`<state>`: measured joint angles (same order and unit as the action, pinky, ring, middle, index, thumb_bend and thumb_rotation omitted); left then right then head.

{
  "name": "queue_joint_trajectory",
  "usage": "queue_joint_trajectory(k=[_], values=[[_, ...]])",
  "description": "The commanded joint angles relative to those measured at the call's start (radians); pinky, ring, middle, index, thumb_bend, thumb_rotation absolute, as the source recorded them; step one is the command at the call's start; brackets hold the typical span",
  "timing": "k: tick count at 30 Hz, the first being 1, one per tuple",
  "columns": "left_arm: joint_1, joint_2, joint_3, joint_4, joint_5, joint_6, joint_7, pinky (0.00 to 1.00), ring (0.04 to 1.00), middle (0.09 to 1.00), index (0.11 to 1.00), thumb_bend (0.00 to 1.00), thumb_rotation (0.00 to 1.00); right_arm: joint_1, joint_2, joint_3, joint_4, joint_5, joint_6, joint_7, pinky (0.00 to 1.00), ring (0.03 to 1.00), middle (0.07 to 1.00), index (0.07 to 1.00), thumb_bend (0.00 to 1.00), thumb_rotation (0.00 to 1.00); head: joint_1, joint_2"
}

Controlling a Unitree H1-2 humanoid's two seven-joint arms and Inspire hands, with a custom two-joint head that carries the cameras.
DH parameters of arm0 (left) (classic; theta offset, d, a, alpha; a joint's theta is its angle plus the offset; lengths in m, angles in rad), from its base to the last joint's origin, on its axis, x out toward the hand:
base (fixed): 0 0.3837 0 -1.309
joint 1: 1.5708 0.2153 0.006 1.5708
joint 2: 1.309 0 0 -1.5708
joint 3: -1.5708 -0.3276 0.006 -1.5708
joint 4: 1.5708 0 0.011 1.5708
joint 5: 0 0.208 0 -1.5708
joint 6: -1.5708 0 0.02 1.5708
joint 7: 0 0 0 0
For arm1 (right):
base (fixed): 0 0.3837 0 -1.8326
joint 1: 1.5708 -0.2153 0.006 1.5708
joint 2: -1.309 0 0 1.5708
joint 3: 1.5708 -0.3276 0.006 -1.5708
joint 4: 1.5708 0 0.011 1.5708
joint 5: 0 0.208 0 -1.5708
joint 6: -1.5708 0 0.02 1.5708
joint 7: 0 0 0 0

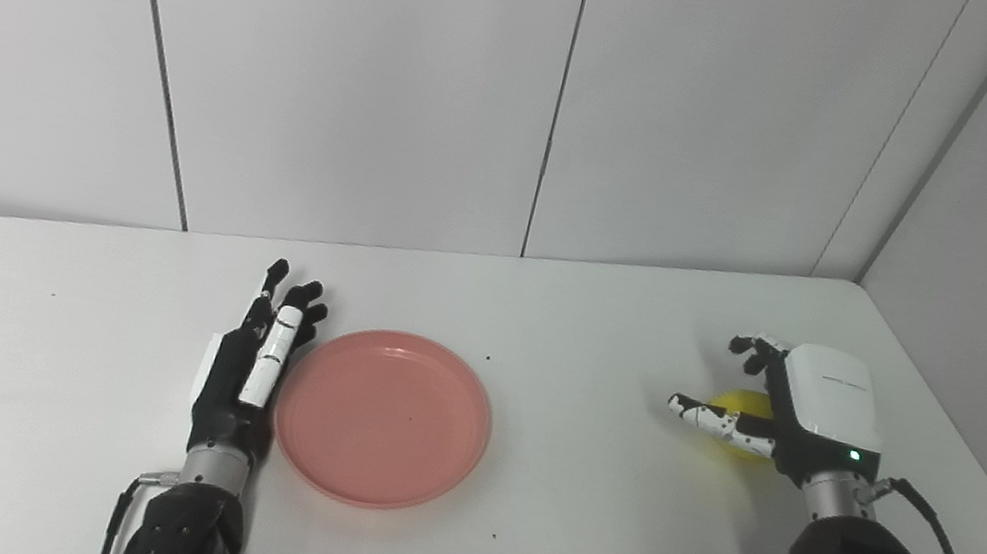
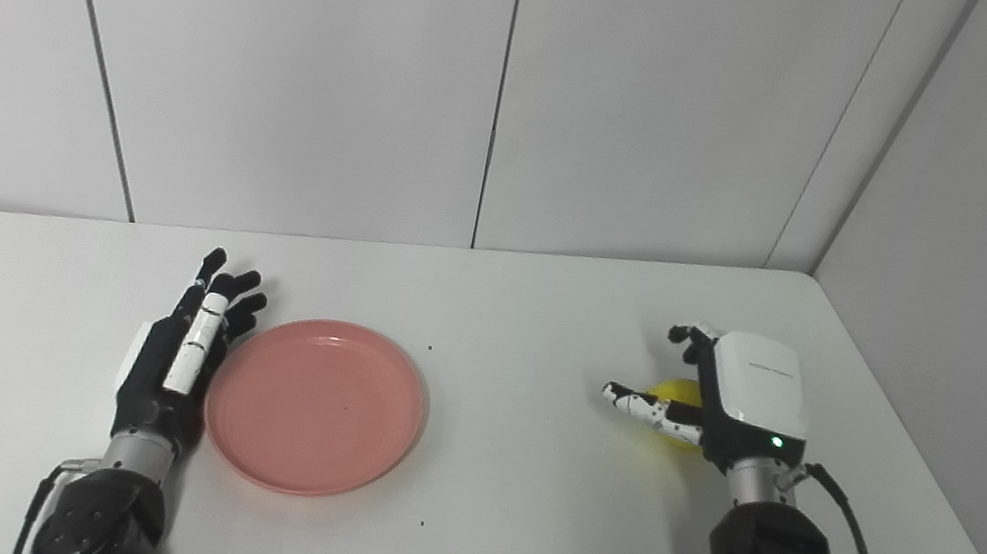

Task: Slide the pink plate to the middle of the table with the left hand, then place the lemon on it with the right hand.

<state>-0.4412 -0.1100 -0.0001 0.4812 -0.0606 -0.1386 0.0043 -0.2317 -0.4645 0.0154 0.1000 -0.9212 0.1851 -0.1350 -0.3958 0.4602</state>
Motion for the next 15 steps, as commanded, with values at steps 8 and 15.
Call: queue_joint_trajectory(k=[8,15], values=[[0.022,-0.006,0.006,0.046,-0.002,-0.037,0.001,0.89,0.844,0.869,0.947,0.57,0.77,-0.025,-0.054,-0.004,0.011,0.001,0.007,-0.032,0.49,0.561,0.627,0.668,0.79,0.78,0.005,-0.003],[0.026,-0.006,0.006,0.046,-0.002,-0.043,-0.005,0.88,0.841,0.865,0.953,0.56,0.78,-0.027,-0.059,-0.001,0.013,0.000,0.013,-0.032,0.52,0.571,0.628,0.671,0.79,0.78,0.008,-0.001]])
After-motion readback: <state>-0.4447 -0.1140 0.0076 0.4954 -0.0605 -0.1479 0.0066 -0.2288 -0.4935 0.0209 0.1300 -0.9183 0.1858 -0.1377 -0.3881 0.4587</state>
